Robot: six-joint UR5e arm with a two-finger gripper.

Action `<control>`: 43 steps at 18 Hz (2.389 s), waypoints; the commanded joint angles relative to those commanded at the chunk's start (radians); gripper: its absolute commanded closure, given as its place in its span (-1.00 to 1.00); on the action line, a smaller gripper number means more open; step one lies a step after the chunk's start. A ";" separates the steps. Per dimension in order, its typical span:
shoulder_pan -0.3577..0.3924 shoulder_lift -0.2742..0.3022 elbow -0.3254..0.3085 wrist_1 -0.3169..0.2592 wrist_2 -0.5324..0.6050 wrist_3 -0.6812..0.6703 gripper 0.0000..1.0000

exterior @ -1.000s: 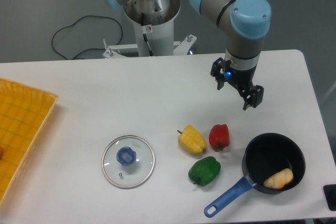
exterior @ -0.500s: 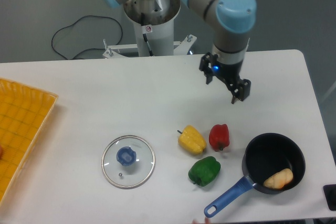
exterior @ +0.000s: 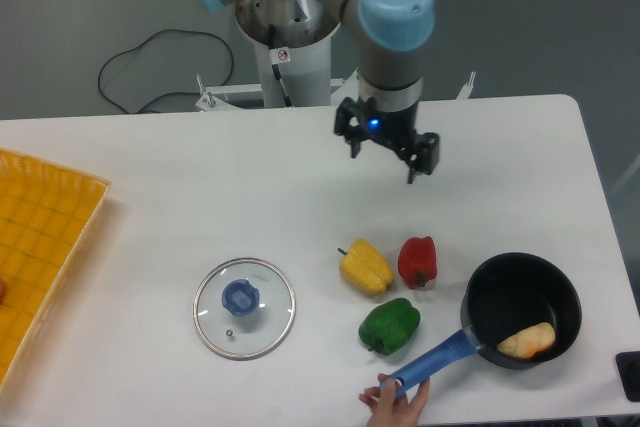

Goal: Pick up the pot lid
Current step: 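Move the gripper from above the saucepan toward the glass lid, then lower the gripper onto the blue knob of the glass lid, then close the gripper around the blue knob of the lid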

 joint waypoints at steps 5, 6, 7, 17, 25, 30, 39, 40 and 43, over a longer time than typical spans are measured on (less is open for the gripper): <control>-0.113 -0.070 0.050 0.003 0.002 -0.089 -1.00; -0.138 -0.095 0.073 0.005 0.008 -0.091 -1.00; -0.163 -0.122 0.093 0.014 0.027 -0.092 -1.00; -0.299 -0.287 0.121 0.172 0.101 -0.124 -1.00; -0.304 -0.373 0.172 0.216 -0.005 -0.131 -1.00; -0.305 -0.390 0.173 0.222 -0.003 -0.132 -1.00; -0.330 -0.416 0.186 0.222 0.000 -0.158 -1.00; -0.330 -0.422 0.189 0.222 0.000 -0.158 -1.00; -0.332 -0.428 0.189 0.222 0.000 -0.158 -1.00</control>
